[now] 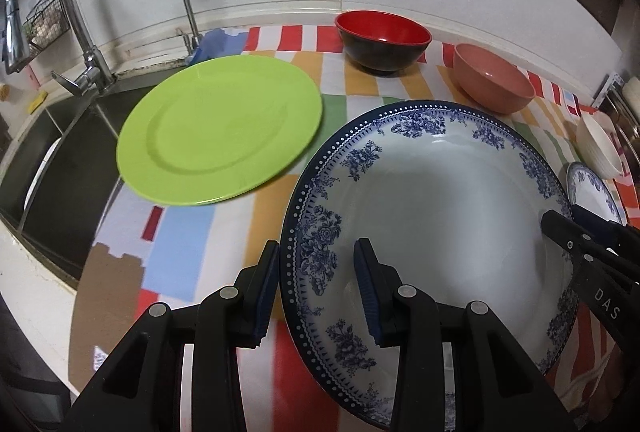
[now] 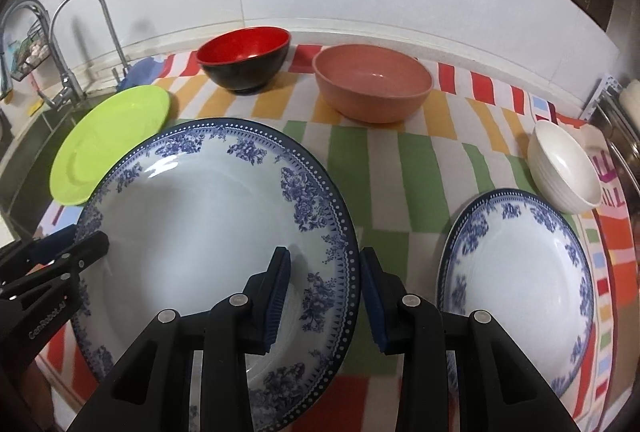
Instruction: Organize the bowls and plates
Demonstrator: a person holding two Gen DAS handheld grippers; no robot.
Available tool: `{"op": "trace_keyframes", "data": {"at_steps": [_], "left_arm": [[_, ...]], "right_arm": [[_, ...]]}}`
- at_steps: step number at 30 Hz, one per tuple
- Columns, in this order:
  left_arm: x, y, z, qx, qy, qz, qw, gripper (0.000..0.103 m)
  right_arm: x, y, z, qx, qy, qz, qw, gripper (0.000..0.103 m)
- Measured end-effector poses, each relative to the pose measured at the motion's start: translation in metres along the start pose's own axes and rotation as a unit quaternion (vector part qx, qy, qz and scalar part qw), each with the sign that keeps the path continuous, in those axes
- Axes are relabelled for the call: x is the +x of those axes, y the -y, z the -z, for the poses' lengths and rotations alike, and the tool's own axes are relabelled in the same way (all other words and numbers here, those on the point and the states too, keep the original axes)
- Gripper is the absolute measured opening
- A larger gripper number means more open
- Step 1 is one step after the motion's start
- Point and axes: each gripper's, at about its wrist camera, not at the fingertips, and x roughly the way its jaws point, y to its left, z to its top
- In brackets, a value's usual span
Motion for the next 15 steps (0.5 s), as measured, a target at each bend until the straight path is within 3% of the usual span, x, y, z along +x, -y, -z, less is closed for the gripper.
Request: {"op": "trace_keyframes", "data": {"at_steps": [15], "left_arm": [[-0.013,-0.039,0.030,0.029,-0.014,-0.009,0.9995,0.037]], "right_arm": [[-0.022,-0.046,0.035,0.018,-0.014,0.000,1.000,0.037]]}}
